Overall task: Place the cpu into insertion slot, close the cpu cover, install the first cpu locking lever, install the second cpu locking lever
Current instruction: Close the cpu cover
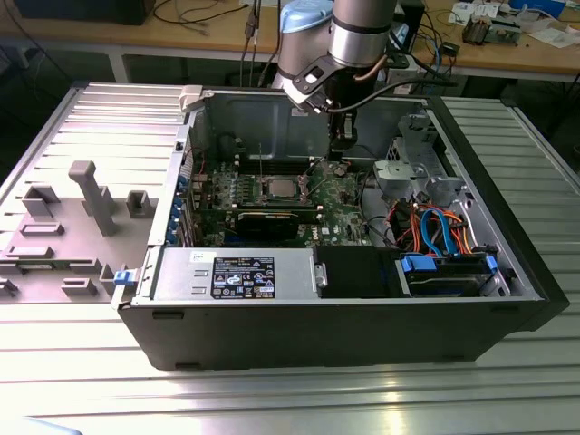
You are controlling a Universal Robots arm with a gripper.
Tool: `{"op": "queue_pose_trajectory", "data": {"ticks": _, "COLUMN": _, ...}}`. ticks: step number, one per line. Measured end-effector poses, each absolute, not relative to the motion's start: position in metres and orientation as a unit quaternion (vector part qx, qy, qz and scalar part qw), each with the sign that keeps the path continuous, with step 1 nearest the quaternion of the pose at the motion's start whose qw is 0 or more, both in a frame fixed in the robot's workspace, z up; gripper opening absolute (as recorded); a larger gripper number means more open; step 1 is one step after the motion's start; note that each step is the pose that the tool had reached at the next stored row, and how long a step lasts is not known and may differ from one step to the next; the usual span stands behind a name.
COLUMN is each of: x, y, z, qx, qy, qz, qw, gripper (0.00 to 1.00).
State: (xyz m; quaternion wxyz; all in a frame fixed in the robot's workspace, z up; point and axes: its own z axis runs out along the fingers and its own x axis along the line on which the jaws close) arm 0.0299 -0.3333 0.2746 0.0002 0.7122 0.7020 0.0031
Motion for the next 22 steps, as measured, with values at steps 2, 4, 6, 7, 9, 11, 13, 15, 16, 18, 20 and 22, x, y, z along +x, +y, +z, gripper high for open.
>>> {"op": "queue_pose_trajectory", "data": {"ticks": 2, "x": 0.030, "y": -0.333, "z": 0.275, "qx": 0.712, "qy": 0.702, "qz": 0.003, "qw": 0.000, "gripper": 0.11}}
{"op": "queue_pose_trajectory", "data": {"ticks": 4, "x": 0.030, "y": -0.333, "z": 0.275, "qx": 0.712, "qy": 0.702, "qz": 0.003, "qw": 0.000, "gripper": 0.11}}
{"op": "queue_pose_trajectory", "data": {"ticks": 6, "x": 0.030, "y": -0.333, "z": 0.274, "qx": 0.712, "qy": 0.702, "qz": 0.003, "qw": 0.000, "gripper": 0.11}}
{"op": "queue_pose_trajectory", "data": {"ticks": 7, "x": 0.030, "y": -0.333, "z": 0.274, "qx": 0.712, "qy": 0.702, "qz": 0.003, "qw": 0.000, "gripper": 0.11}}
{"op": "queue_pose_trajectory", "data": {"ticks": 9, "x": 0.030, "y": -0.333, "z": 0.274, "qx": 0.712, "qy": 0.702, "qz": 0.003, "qw": 0.000, "gripper": 0.11}}
{"op": "queue_pose_trajectory", "data": {"ticks": 11, "x": 0.030, "y": -0.333, "z": 0.274, "qx": 0.712, "qy": 0.702, "qz": 0.003, "qw": 0.000, "gripper": 0.11}}
{"op": "queue_pose_trajectory", "data": {"ticks": 13, "x": 0.031, "y": -0.333, "z": 0.272, "qx": 0.712, "qy": 0.702, "qz": 0.003, "qw": 0.000, "gripper": 0.11}}
{"op": "queue_pose_trajectory", "data": {"ticks": 15, "x": 0.032, "y": -0.333, "z": 0.269, "qx": 0.712, "qy": 0.703, "qz": 0.003, "qw": 0.000, "gripper": 0.11}}
{"op": "queue_pose_trajectory", "data": {"ticks": 16, "x": 0.033, "y": -0.333, "z": 0.267, "qx": 0.711, "qy": 0.703, "qz": 0.003, "qw": 0.000, "gripper": 0.11}}
{"op": "queue_pose_trajectory", "data": {"ticks": 18, "x": 0.035, "y": -0.333, "z": 0.262, "qx": 0.708, "qy": 0.706, "qz": 0.003, "qw": 0.000, "gripper": 0.11}}
{"op": "queue_pose_trajectory", "data": {"ticks": 20, "x": 0.039, "y": -0.333, "z": 0.259, "qx": 0.703, "qy": 0.711, "qz": 0.003, "qw": 0.000, "gripper": 0.11}}
{"op": "queue_pose_trajectory", "data": {"ticks": 22, "x": 0.039, "y": -0.333, "z": 0.257, "qx": 0.701, "qy": 0.713, "qz": 0.003, "qw": 0.000, "gripper": 0.11}}
